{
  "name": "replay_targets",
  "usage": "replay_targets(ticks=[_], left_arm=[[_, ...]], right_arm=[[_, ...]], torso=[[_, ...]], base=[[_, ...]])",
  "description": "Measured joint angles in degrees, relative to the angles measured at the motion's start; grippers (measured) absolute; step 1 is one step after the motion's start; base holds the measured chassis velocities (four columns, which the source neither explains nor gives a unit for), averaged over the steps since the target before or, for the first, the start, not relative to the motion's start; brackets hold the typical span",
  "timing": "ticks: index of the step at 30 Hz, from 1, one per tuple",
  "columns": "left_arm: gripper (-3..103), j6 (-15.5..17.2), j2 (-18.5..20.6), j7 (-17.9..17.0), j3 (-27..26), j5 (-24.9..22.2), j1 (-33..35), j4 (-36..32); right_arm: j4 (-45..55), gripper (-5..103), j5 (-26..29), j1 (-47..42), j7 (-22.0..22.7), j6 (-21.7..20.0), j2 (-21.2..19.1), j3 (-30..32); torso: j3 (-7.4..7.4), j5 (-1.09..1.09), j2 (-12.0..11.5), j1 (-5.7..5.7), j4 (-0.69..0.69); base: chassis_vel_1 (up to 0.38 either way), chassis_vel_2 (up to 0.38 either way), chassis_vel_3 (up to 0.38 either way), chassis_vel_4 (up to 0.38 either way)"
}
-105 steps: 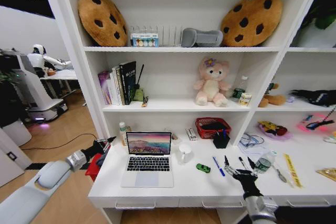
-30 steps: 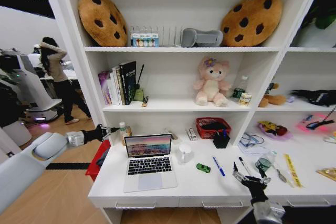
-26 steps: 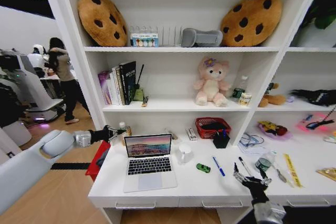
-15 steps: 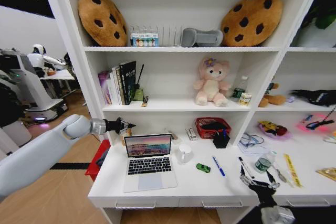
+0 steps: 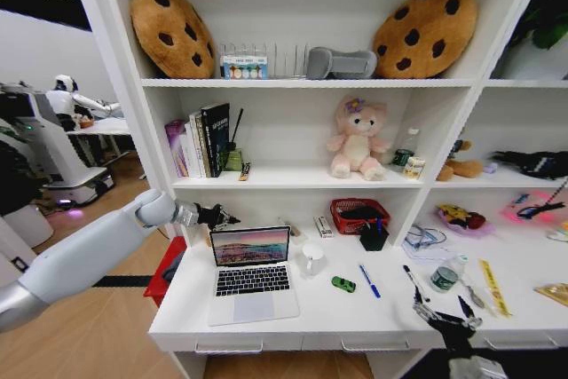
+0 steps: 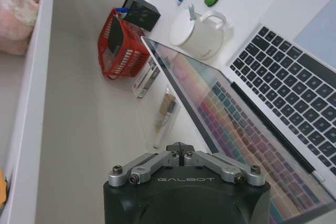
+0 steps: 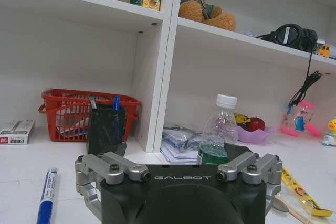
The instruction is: Organize the objects on the table.
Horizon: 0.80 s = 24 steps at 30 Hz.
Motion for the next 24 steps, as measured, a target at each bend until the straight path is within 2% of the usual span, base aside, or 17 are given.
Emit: replay_targets(ticks=[8, 15, 18, 20, 21, 24], left_arm=[[0, 1.2, 2.9, 5.1, -0.3, -0.4, 0.5, -4.3], [0, 2.3, 5.9, 6.7, -1.6, -0.6, 3.0, -9.4], [0, 3.0, 8.0, 7.5, -4.4, -0.6, 6.7, -13.3], [0, 3.7, 9.6, 8.3, -9.0, -0.3, 11.9, -16.5], [0, 3.7, 9.6, 8.3, -9.0, -0.3, 11.9, -16.5], [0, 4.2, 12.1, 9.0, -15.3, 0.2, 20.3, -20.1]], right_arm=[[-1.0, 100, 0.7, 0.1, -0.2, 0.5, 0.0, 0.5], [-1.3, 100, 0.4, -0.3, -0.3, 1.0, 0.4, 0.4], [-1.7, 100, 0.3, -0.4, -0.4, 1.2, 0.4, 0.4], [-1.9, 100, 0.3, -0.3, -0.4, 1.3, 0.2, 0.4], [-1.9, 100, 0.3, -0.3, -0.4, 1.3, 0.2, 0.4], [-1.9, 100, 0.1, -0.1, -0.4, 1.3, 0.1, 0.3]], torso=[[-0.01, 0.0, 0.0, 0.0, 0.0], [-0.01, 0.0, 0.0, 0.0, 0.0], [-0.01, 0.01, 0.0, 0.0, 0.01], [-0.01, 0.02, 0.0, -0.01, -0.01], [-0.01, 0.02, 0.0, -0.01, -0.01], [-0.01, -0.03, 0.0, 0.0, 0.02]], base=[[0.0, 0.0, 0.0, 0.0], [0.0, 0.0, 0.0, 0.0], [0.0, 0.0, 0.0, 0.0], [0.0, 0.0, 0.0, 0.0], [0.0, 0.0, 0.0, 0.0], [0.0, 0.0, 0.0, 0.0]])
